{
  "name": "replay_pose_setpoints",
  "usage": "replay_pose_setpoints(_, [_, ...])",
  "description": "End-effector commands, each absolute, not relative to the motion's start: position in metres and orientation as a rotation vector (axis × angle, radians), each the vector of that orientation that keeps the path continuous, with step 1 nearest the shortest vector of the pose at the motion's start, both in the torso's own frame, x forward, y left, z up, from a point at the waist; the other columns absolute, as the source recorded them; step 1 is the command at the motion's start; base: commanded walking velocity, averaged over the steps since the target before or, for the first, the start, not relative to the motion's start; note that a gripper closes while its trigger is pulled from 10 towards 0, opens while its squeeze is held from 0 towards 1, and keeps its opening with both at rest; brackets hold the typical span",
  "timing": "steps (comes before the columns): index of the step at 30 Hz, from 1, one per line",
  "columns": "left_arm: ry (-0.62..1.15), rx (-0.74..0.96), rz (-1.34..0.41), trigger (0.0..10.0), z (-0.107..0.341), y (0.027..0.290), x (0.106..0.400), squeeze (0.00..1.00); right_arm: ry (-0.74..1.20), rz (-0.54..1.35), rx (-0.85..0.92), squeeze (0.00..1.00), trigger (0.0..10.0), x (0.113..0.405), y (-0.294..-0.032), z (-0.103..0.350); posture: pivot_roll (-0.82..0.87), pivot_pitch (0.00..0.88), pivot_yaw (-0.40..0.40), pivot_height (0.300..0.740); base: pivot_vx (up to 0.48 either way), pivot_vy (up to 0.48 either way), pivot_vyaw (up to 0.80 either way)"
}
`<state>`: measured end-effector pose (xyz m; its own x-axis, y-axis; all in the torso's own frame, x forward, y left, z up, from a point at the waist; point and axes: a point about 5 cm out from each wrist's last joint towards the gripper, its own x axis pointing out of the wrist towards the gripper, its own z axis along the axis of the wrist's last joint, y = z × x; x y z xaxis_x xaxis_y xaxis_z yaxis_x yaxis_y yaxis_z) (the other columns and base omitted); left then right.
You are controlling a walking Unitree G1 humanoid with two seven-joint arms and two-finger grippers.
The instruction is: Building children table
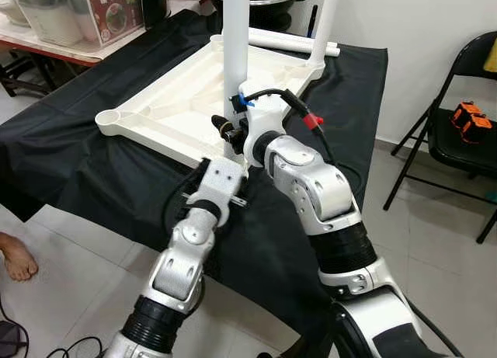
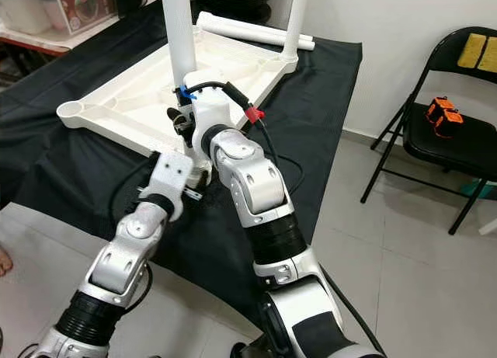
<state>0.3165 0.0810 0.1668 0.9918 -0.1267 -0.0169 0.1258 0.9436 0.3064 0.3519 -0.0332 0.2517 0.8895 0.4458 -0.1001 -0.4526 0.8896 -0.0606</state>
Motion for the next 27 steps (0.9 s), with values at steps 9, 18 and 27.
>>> replay_pose_setpoints(9, [-0.048, -0.013, -0.130, 10.0, 0.185, 0.076, 0.318, 0.00, 0.368, 0.384, -0.088, 0.00, 0.0, 0.354, -0.049, 0.195, -0.03, 0.174, -0.068, 0.740, 0.000, 0.000, 0.00])
replay_pose_setpoints(18, [-0.150, -0.159, -0.299, 10.0, 0.205, 0.052, 0.307, 0.00, 0.370, 0.379, -0.088, 0.00, 0.0, 0.354, -0.050, 0.195, -0.03, 0.175, -0.068, 0.740, 0.000, 0.000, 0.00])
replay_pose_setpoints(27, [-0.197, -0.107, -0.248, 10.0, 0.213, 0.058, 0.312, 0.00, 0.370, 0.379, -0.083, 0.00, 0.0, 0.355, -0.051, 0.195, -0.03, 0.175, -0.068, 0.740, 0.000, 0.000, 0.00])
